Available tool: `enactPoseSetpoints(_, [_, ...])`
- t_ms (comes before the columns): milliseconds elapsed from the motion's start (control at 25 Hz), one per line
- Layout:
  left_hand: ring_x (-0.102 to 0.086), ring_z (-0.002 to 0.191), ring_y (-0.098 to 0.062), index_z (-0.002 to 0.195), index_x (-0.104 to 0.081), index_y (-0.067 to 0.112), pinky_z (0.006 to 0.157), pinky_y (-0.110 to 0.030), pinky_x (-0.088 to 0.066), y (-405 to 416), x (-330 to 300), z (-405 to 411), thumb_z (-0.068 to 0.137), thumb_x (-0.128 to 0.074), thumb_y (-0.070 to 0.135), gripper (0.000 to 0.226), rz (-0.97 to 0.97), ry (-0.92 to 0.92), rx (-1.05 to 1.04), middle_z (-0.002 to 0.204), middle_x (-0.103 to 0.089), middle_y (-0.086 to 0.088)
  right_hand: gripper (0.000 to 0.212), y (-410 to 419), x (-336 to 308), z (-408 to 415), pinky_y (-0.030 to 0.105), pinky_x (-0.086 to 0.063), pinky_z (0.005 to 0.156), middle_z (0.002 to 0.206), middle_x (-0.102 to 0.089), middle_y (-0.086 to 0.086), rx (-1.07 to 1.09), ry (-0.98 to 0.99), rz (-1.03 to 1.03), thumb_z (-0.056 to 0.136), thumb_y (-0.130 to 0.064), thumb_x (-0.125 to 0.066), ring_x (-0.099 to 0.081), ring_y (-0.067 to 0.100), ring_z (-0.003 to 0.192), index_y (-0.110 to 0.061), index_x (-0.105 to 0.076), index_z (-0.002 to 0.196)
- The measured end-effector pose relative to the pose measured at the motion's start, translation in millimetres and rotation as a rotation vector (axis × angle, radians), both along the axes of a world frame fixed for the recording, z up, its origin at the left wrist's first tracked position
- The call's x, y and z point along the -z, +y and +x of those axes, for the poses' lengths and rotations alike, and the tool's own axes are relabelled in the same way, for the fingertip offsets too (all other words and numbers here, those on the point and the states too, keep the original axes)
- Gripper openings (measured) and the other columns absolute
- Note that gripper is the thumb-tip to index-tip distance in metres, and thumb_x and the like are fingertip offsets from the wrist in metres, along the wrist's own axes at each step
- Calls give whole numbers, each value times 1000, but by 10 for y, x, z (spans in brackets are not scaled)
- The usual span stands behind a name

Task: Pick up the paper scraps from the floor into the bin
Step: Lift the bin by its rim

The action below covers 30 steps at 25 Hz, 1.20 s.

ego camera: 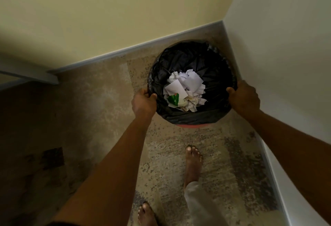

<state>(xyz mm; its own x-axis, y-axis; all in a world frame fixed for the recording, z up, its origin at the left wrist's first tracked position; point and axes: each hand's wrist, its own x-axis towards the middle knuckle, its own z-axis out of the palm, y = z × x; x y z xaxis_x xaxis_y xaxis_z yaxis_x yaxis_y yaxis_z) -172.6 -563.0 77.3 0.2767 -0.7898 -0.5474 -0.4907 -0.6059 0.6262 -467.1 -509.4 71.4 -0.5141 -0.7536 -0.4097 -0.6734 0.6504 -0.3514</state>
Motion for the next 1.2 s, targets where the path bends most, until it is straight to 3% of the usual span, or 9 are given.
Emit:
enactPoseSetpoints(80, [-67,91,-26,105,-67,11,85,-41,-57,-191,-6,-246,93,-66,16,13,-10,-2,32,95,-71,-5,39,-202,-11,-240,38,-39,69,108,-58,26,-29,40,24,98,-35,-50,-58,43,96,1,-49,112])
enactPoseSetpoints(240, [-62,80,-23,92,-60,17,70,-29,-49,-520,37,-554,95,-63,15,5,-15,-26,71,84,-63,-1,35,-572,30,-531,41,-43,74,111,-58,27,-67,66,45,97,-32,-47,-58,44,97,1,-47,110])
enactPoseSetpoints(400, [-66,84,-24,89,-63,17,77,-33,-56,-766,141,-743,94,-63,16,5,-20,-37,91,86,-68,-3,34,-836,92,-713,41,-43,72,112,-57,28,-65,81,27,97,-28,-48,-58,44,96,2,-47,111])
enactPoseSetpoints(520, [-70,86,-28,95,-68,14,79,-47,-61,-916,220,-818,93,-65,17,4,-14,-21,97,92,-72,-8,34,-954,149,-807,40,-42,71,112,-58,26,-57,69,31,97,-28,-48,-58,42,97,2,-48,112])
enactPoseSetpoints(720, [-70,89,-29,107,-71,9,80,-46,-61,-1022,291,-879,94,-65,18,17,-22,-97,152,100,-73,-10,33,-965,242,-865,39,-44,70,112,-58,26,-45,50,55,97,-28,-49,-59,41,95,2,-49,112])
enactPoseSetpoints(1000, [-69,94,-30,113,-69,9,83,-48,-60,-1096,359,-808,94,-65,18,21,1,-56,191,103,-72,-11,34,-1081,223,-865,37,-44,69,113,-57,25,-76,32,117,96,-29,-52,-58,39,97,1,-49,112])
enactPoseSetpoints(1120, [-68,96,-31,116,-66,7,80,-42,-59,-1109,374,-785,95,-63,22,26,-8,-103,253,108,-71,-11,44,-1042,186,-832,39,-46,72,119,-56,25,-33,24,79,96,-32,-50,-57,39,100,0,-43,125])
enactPoseSetpoints(1200, [-61,105,-31,126,-56,3,76,-34,-52,-1013,304,-796,99,-56,25,35,-45,-219,304,120,-64,-14,60,-948,164,-744,44,-47,83,132,-50,23,-56,104,-13,96,-37,-48,-52,39,112,-4,-28,142])
